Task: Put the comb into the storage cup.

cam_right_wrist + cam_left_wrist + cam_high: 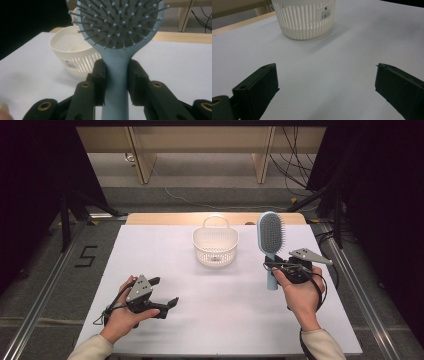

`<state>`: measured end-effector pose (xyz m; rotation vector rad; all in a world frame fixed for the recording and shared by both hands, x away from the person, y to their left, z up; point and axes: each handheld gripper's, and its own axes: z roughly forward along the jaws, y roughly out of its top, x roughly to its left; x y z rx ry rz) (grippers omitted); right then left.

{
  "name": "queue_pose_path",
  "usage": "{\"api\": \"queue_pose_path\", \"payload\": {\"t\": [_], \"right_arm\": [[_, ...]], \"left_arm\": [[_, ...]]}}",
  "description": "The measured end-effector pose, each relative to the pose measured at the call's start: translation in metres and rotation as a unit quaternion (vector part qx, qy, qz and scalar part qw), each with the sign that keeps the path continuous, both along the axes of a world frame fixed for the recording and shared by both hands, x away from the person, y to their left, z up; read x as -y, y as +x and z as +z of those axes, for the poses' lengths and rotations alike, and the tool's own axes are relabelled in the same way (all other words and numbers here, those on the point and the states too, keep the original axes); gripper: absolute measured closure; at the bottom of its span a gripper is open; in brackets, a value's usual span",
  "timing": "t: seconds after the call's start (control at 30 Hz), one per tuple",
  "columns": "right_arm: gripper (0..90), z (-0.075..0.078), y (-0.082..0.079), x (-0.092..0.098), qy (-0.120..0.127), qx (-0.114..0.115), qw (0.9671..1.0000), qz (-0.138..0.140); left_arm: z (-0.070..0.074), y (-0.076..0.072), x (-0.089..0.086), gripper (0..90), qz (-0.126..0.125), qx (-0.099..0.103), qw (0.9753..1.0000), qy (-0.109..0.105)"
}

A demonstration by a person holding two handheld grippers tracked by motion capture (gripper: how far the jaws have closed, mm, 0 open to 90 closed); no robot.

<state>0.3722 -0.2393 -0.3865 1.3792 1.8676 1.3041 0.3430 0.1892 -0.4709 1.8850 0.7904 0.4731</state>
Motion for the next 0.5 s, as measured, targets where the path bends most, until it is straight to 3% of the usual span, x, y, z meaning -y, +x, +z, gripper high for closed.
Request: {"api": "queue_pose_path", "payload": {"t": [0.5], "right_arm": [[70.7, 0.0016, 0.0030, -0.0037, 0.002, 0.003, 1.0000, 0.001]], "left_arm": [[0.0000, 0.0000, 0.0001, 4.2, 0.000, 0.001, 1.0000, -0.001]]}}
